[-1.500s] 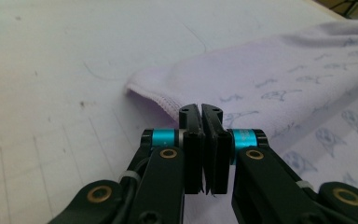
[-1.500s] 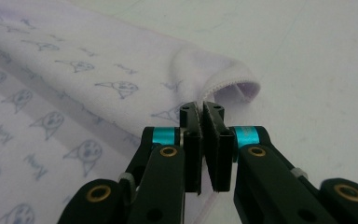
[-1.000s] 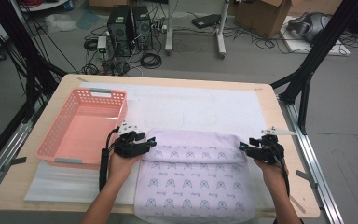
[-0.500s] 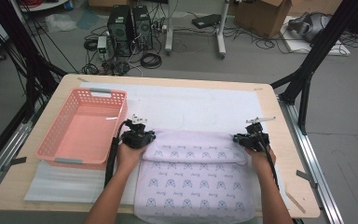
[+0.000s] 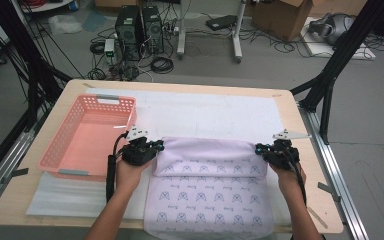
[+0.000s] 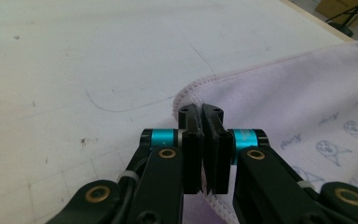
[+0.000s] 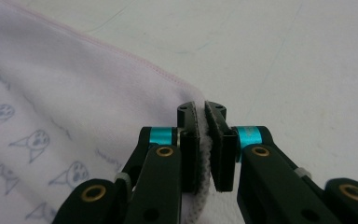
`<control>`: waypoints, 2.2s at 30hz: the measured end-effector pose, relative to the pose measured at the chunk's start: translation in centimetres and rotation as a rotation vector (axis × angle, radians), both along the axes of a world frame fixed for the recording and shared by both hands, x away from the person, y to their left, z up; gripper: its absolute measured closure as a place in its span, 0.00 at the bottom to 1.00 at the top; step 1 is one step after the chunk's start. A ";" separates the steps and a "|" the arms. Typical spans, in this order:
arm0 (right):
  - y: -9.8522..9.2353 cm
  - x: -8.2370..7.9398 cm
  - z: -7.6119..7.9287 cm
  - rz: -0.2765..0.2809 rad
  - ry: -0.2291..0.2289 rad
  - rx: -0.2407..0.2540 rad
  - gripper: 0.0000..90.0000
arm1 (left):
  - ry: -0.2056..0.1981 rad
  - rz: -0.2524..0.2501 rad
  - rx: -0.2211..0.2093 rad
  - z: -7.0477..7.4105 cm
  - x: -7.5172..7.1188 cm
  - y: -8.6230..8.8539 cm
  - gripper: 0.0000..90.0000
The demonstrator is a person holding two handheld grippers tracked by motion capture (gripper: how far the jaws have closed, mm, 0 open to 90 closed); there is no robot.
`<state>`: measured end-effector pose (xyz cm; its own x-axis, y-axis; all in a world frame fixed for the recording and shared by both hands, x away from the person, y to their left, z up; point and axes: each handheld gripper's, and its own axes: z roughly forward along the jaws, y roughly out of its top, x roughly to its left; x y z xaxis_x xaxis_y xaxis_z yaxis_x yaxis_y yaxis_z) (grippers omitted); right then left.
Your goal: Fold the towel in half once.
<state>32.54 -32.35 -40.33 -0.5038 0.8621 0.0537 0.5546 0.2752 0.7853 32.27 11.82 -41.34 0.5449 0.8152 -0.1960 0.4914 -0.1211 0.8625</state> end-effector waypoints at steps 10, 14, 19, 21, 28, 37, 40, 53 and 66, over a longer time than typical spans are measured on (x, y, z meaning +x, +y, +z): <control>-0.4 -4.6 -0.3 0.059 -0.042 0.049 0.93 | -0.048 -0.084 -0.027 -0.8 -4.2 0.7 0.96; -0.8 -6.6 -0.6 0.079 -0.045 0.047 0.93 | -0.042 -0.108 -0.033 -1.0 -5.6 1.1 0.96; -1.3 -8.7 -0.8 0.090 -0.033 0.058 0.93 | -0.043 -0.118 -0.040 -1.2 -7.1 1.6 0.96; -1.4 -9.5 -1.0 0.107 -0.026 0.055 0.93 | -0.034 -0.130 -0.042 -1.3 -7.5 1.9 0.96; -1.2 -10.9 -1.7 0.147 0.024 0.047 0.93 | 0.005 -0.148 -0.043 -2.1 -8.6 2.7 0.95; -2.5 -10.9 -0.5 0.096 -0.078 0.092 0.65 | -0.010 -0.083 -0.030 -2.1 -7.8 3.1 0.60; -2.9 -9.2 -0.3 0.027 -0.079 0.054 0.72 | -0.016 -0.071 -0.034 -2.2 -7.0 2.8 0.60; -1.2 -1.6 -3.7 -0.172 -0.023 -0.192 0.73 | 0.002 -0.047 -0.031 -2.8 -5.0 2.0 0.56; -2.2 -5.4 -2.0 -0.018 -0.019 0.041 0.57 | 0.047 -0.013 -0.010 -3.2 -3.7 2.3 0.52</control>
